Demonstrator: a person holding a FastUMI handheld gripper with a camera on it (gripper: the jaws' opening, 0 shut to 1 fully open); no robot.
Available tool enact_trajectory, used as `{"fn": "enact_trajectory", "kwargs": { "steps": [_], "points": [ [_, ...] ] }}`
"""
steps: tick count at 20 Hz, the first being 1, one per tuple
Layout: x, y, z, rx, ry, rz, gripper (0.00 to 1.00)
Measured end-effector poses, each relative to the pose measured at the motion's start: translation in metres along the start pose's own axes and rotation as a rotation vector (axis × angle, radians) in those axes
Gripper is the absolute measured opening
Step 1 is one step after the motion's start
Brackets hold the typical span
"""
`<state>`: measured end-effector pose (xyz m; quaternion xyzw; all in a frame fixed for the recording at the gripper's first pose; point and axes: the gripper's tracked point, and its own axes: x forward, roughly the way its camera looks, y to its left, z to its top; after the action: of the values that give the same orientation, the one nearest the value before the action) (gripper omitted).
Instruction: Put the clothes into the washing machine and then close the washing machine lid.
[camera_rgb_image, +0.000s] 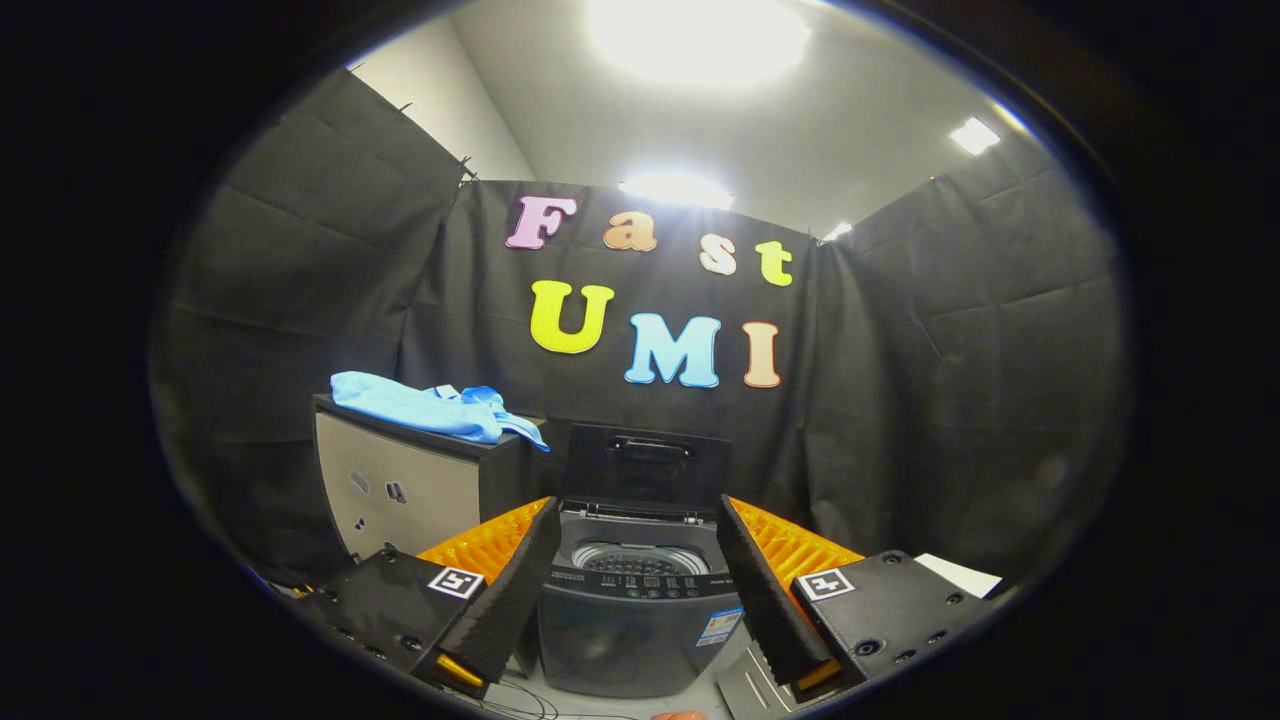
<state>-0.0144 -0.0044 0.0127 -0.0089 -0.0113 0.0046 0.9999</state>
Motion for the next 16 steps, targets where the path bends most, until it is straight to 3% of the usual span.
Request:
{"fn": "enact_trajectory", "kwargs": {
  "steps": [11, 16],
  "points": [
    [0.004, 0.002, -0.001, -0.006, 0.012, 0.009, 0.98],
    [0.015, 0.01, 0.02, -0.002, 0.004, 0.018, 0.98]
  ]
}}
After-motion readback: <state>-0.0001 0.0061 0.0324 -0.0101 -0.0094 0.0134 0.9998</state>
